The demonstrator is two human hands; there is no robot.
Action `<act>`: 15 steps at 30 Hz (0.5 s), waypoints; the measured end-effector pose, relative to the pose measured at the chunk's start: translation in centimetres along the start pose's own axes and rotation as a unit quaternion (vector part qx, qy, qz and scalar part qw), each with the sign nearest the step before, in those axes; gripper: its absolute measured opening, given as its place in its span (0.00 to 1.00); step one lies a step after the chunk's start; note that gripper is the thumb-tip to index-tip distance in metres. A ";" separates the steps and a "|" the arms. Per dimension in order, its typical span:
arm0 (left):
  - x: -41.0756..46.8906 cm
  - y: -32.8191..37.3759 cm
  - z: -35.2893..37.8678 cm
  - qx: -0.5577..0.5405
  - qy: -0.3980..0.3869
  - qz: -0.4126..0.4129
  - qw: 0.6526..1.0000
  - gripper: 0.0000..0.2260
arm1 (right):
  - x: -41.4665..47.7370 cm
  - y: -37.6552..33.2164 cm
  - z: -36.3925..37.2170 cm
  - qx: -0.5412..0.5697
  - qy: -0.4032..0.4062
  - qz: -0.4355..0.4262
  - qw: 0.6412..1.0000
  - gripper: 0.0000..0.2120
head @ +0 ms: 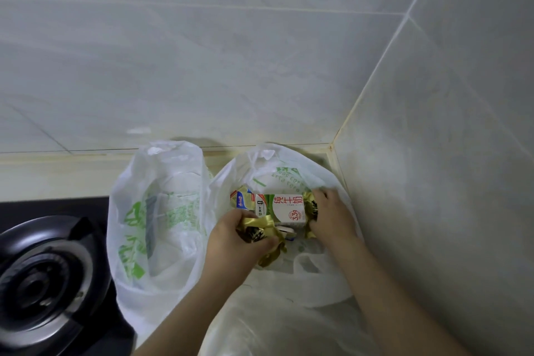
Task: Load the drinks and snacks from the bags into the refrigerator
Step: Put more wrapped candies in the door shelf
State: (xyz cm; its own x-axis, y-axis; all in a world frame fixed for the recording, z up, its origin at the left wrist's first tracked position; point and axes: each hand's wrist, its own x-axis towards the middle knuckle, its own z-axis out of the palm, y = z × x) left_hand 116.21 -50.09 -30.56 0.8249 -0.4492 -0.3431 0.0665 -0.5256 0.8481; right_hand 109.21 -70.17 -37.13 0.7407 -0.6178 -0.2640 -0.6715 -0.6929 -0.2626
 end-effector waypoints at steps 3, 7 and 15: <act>0.0 0.4 -0.7 -0.005 0.008 0.009 1.000 0.16 | 0.1 0.2 0.5 -0.039 -0.021 -0.001 0.999 0.33; -0.1 0.9 -1.3 -0.006 0.013 0.013 1.000 0.14 | -0.1 0.8 0.5 -0.011 -0.015 0.022 1.000 0.30; -1.3 1.6 -2.3 -0.024 0.016 0.024 0.999 0.15 | -3.6 1.1 -1.7 0.083 0.108 0.047 0.990 0.25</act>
State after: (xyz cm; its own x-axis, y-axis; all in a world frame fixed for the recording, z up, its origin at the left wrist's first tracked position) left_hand 116.54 -48.68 -27.87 0.8456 -0.4493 -0.2885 0.0525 -0.4677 0.8823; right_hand 105.88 -69.31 -34.92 0.6503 -0.7537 -0.0954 -0.7182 -0.5690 -0.4007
